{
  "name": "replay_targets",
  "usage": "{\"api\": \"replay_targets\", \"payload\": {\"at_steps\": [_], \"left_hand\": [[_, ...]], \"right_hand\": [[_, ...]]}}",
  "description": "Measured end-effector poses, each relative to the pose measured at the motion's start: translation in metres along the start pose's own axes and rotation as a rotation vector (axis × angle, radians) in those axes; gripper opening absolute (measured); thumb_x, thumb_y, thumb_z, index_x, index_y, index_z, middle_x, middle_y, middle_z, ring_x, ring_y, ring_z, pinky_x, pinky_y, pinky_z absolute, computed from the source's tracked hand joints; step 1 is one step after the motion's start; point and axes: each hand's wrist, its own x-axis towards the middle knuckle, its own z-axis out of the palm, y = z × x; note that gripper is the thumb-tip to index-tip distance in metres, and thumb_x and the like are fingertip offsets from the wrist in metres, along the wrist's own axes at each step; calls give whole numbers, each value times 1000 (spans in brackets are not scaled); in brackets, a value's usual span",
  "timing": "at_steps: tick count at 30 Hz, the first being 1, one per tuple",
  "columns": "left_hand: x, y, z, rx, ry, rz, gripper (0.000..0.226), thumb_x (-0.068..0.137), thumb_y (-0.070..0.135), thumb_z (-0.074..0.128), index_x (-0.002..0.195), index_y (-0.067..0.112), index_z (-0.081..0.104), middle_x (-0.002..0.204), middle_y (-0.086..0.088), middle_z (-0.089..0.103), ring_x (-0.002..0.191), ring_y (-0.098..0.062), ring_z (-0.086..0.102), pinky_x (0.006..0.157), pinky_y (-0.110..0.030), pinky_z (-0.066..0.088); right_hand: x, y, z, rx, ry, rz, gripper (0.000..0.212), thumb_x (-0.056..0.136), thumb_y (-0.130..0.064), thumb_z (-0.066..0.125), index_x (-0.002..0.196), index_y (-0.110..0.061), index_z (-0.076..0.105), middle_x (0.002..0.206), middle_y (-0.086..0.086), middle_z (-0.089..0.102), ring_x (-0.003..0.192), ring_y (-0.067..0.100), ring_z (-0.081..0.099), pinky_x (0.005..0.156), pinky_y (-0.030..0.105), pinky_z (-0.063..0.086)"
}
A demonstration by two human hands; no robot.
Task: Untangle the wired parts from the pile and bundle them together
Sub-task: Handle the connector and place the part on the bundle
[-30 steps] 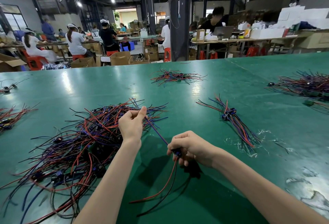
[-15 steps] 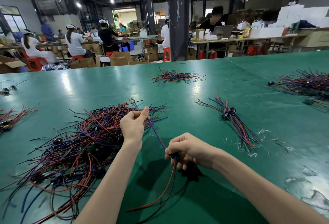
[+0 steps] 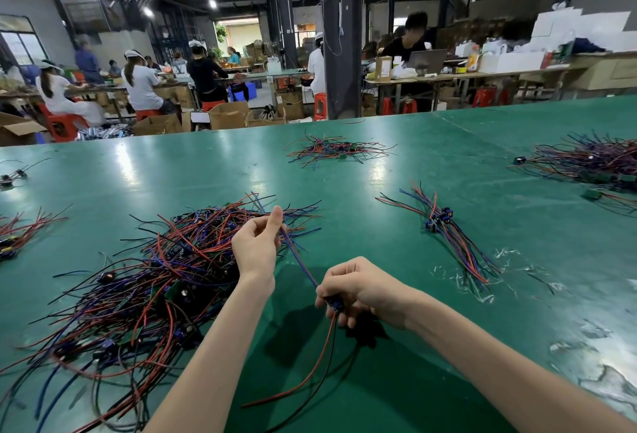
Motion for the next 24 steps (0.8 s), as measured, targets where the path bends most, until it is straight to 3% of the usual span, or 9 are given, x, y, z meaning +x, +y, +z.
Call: {"api": "replay_targets", "payload": {"at_steps": [5, 9, 12, 17, 21, 24], "left_hand": [[-4, 3, 7, -190, -119, -213, 37, 78, 46, 64, 83, 10, 66, 68, 3, 72, 53, -4, 56, 47, -13, 48], [-8, 0, 10, -143, -246, -307, 40, 88, 46, 56, 90, 7, 67, 74, 2, 73, 55, -3, 61, 49, -15, 50], [-13, -1, 11, -51, -422, -357, 30, 91, 36, 58, 93, 7, 68, 81, -1, 72, 58, -4, 60, 55, -16, 50], [-26, -1, 13, 56, -758, -398, 17, 79, 20, 68, 85, 4, 70, 74, -5, 70, 57, -8, 56, 55, -17, 48], [-34, -5, 17, 79, -832, -382, 7, 81, 8, 67, 85, 2, 68, 65, -3, 62, 55, -9, 49, 53, -14, 44], [-38, -7, 19, 114, -823, -364, 5, 84, 4, 65, 84, 5, 69, 68, -2, 67, 57, -8, 50, 54, -14, 40]], "right_hand": [[3, -1, -4, 38, 82, -41, 26, 84, -4, 57, 59, -11, 64, 56, 10, 59, 38, 14, 50, 37, 17, 40], [7, -2, -13, 70, 215, -62, 23, 85, -4, 56, 64, -7, 64, 52, 7, 60, 37, 13, 51, 36, 17, 39], [10, -2, -20, 130, 305, -59, 20, 86, -5, 56, 68, -5, 64, 51, 5, 59, 36, 12, 50, 36, 17, 38], [14, -1, -29, 254, 462, -96, 17, 88, -9, 59, 72, -5, 64, 59, 6, 55, 39, 12, 51, 37, 18, 40], [16, -1, -35, 336, 497, -121, 19, 90, -13, 60, 73, -7, 67, 63, 6, 53, 40, 12, 52, 40, 20, 46], [17, 0, -36, 369, 469, -133, 19, 91, -18, 60, 77, -8, 68, 68, 5, 53, 43, 11, 52, 45, 22, 51]]}}
